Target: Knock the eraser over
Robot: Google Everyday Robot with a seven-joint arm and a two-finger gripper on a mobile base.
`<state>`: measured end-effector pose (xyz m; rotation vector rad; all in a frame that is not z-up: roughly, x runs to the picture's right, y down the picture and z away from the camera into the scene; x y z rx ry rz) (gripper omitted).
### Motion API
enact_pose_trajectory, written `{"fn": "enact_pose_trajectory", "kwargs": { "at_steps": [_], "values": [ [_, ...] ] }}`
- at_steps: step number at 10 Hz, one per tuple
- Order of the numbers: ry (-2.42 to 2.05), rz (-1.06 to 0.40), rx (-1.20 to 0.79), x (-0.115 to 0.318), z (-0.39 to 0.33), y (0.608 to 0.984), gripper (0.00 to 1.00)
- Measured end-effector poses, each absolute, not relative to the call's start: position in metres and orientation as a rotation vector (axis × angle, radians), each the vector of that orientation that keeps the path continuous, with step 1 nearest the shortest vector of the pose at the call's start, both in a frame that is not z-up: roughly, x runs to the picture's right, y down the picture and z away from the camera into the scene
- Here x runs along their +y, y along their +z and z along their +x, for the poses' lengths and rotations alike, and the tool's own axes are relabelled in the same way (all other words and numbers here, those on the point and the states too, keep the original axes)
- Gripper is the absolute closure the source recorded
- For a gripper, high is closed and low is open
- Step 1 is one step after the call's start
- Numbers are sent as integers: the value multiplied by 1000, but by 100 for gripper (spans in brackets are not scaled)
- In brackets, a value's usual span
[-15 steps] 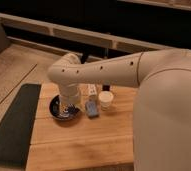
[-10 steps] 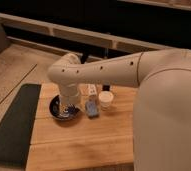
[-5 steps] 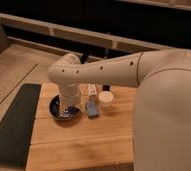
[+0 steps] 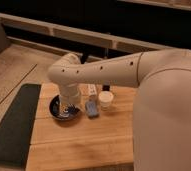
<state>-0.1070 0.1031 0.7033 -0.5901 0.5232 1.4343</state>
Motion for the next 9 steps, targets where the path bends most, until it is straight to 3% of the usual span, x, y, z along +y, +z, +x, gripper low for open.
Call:
{"fn": "enact_pose_trajectory", "kwargs": {
  "at_steps": [9],
  "values": [
    [1479,-460,328,44,-61,701,35]
  ]
}}
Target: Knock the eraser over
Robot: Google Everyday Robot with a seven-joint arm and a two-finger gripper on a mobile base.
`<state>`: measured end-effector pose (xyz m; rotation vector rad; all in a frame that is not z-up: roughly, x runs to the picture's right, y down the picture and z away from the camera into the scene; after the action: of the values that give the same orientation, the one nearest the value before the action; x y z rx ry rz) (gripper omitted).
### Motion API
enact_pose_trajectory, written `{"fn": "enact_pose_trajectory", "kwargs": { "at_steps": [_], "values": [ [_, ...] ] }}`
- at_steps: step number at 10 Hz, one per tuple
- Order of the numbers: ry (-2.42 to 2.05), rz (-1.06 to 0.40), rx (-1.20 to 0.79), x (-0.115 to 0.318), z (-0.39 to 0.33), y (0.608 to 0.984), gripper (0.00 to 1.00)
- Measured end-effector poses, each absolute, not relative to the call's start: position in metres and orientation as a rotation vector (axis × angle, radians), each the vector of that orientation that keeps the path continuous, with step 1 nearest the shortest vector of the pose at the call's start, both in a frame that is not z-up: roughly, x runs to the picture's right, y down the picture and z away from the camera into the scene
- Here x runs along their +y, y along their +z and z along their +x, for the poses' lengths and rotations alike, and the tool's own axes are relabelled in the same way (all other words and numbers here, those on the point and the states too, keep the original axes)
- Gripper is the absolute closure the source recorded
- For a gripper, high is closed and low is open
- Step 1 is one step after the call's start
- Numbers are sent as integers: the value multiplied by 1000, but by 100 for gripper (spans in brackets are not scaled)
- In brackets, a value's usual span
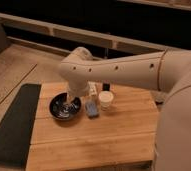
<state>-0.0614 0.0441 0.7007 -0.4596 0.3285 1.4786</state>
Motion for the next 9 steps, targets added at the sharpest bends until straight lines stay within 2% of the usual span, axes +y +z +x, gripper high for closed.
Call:
{"fn": "enact_pose_trajectory", "kwargs": {
  "at_steps": [5,9],
  "values": [
    [1490,-452,321,42,-56,704,35],
    [1725,-334,378,23,67,756,35]
  ]
}}
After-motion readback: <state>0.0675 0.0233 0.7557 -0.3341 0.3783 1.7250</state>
